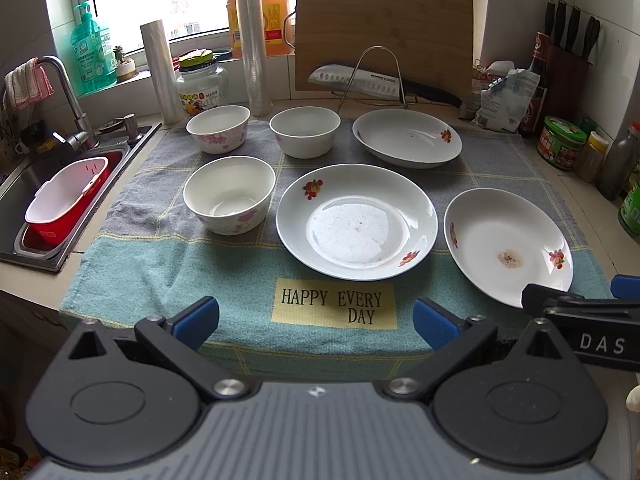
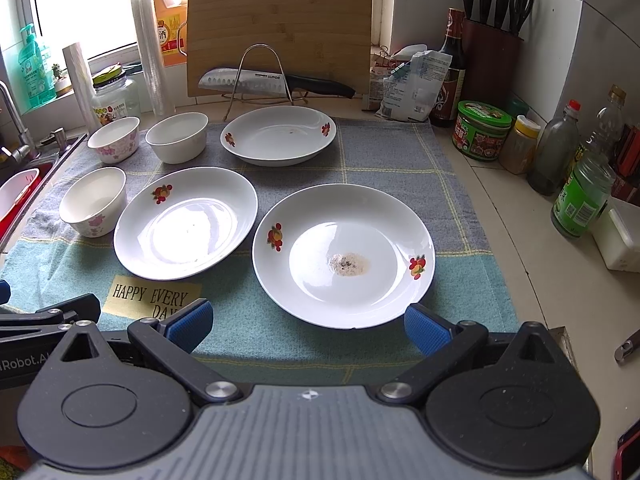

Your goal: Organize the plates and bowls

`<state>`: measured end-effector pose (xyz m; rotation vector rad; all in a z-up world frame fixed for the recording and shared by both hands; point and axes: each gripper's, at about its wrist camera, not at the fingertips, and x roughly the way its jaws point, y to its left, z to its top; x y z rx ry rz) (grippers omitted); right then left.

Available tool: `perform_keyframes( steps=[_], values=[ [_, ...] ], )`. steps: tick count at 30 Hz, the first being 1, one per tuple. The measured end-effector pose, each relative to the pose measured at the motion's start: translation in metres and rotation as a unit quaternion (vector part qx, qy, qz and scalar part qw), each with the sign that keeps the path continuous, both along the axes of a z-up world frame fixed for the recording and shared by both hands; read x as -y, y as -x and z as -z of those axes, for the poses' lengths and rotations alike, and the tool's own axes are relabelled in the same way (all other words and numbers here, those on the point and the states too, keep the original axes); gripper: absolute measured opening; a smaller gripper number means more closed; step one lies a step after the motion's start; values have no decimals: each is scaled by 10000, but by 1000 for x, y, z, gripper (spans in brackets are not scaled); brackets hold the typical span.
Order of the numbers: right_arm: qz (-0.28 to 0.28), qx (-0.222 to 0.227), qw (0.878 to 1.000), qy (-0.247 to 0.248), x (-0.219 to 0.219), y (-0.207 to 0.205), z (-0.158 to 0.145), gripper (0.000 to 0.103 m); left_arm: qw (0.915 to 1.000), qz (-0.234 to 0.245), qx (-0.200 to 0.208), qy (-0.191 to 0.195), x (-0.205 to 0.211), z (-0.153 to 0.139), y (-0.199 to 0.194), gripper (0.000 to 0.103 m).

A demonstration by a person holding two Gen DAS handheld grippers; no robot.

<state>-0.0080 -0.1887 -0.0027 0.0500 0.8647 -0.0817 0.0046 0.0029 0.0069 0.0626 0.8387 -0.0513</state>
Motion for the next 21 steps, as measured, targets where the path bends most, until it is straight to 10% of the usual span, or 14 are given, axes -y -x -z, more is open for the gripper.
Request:
perform_keyframes(
  steps=[21],
  values=[
    [-2,275,9996,60,9,9,-2,103,9996,220,184,81,13,-4,7,102]
  ],
)
